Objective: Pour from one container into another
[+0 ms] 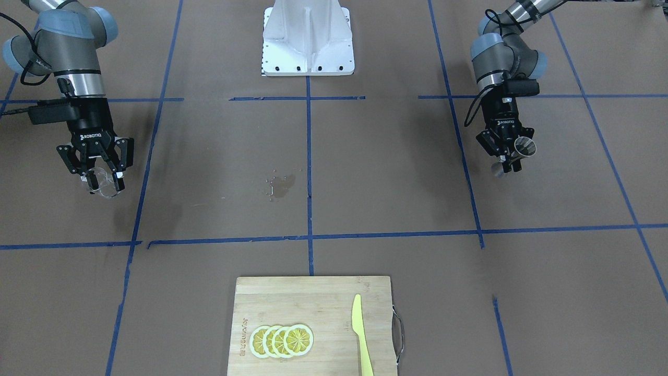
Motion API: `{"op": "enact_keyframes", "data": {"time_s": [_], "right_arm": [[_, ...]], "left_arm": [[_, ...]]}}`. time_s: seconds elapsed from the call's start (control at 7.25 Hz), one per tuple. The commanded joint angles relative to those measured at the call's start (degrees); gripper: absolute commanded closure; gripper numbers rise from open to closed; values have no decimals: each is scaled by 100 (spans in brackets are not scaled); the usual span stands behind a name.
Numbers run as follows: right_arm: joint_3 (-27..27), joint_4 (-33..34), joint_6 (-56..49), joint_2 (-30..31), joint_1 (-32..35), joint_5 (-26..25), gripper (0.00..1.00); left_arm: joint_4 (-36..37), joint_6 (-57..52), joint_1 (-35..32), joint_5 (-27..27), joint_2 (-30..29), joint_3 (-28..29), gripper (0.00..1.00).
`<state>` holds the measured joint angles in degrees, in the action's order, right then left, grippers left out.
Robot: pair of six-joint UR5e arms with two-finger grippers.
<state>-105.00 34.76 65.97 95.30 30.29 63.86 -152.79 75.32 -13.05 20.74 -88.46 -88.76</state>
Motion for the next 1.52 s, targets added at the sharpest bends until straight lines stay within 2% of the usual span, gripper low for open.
{"op": "enact_keyframes", "data": {"time_s": [0.0,0.41,0.55,0.69,0.83,1.1,1.38], "right_arm": [[15,-144,13,7,-6,30,100],[-3,-180,30,51,-6,56,100],[-3,-172,30,51,-6,56,100],[-11,-180,30,59,-6,39,100],[-20,-180,30,85,-6,13,100],[-20,-180,30,147,-14,-57,100],[49,-189,30,209,-67,-163,100]], "left_arm": [[38,0,109,-139,-354,331,100],[38,-26,171,-105,-356,316,100],[38,-43,171,-96,-356,324,94],[47,-70,171,-87,-356,324,79],[38,-87,171,-61,-356,316,72],[38,-96,171,-17,-339,307,61],[38,-245,171,79,-330,254,58]]}}
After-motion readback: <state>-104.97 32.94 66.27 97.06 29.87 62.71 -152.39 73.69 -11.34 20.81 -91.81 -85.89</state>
